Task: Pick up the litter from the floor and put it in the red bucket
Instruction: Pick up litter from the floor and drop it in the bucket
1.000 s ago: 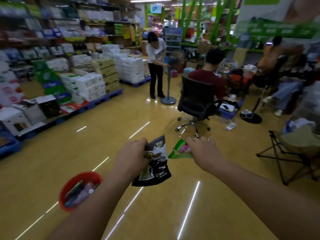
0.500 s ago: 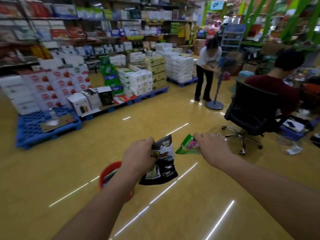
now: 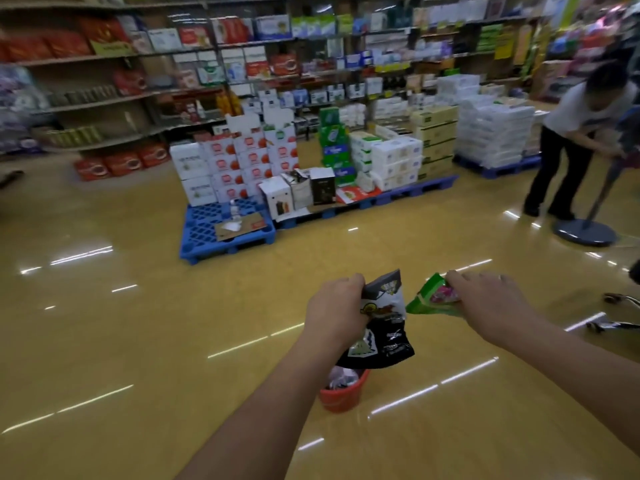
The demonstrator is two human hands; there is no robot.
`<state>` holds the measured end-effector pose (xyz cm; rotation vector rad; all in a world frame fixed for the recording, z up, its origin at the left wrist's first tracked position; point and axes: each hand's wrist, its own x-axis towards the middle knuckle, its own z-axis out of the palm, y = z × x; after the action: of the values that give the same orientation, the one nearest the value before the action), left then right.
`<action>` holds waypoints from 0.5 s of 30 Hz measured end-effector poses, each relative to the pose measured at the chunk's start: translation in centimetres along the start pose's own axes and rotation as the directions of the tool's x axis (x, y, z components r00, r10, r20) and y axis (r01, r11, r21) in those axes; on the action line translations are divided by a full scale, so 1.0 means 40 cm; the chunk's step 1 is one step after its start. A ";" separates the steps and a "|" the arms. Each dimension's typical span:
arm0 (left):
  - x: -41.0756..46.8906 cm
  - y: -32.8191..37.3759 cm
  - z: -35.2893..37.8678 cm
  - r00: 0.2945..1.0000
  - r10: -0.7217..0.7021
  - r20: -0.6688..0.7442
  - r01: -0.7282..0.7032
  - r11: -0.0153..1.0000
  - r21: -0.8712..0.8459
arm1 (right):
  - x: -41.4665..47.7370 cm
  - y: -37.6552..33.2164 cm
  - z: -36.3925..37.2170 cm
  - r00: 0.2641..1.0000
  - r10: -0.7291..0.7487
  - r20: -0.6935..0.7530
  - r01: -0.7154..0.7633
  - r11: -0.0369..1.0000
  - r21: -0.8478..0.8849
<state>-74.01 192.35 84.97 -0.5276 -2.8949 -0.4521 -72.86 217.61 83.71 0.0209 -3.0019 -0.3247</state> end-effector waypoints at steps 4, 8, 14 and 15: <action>0.087 -0.112 0.006 1.000 -0.028 -0.004 0.028 1.000 0.008 | 0.138 -0.070 0.022 0.999 -0.034 0.011 0.034 0.999 0.006; 0.175 -0.224 0.015 0.999 -0.054 -0.001 0.054 0.998 0.022 | 0.272 -0.143 0.034 0.997 -0.070 0.031 0.070 0.997 0.015; 0.285 -0.361 0.030 0.996 -0.089 0.028 0.089 0.996 0.020 | 0.441 -0.229 0.057 0.995 -0.097 0.039 0.095 0.994 0.047; 0.300 -0.379 0.035 0.995 -0.098 0.030 0.097 0.995 0.015 | 0.464 -0.240 0.062 0.994 -0.102 0.045 0.099 0.994 0.051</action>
<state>-90.81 183.09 82.21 -0.3954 -2.9604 -0.4414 -91.58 208.25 81.46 0.1717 -3.0614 -0.2659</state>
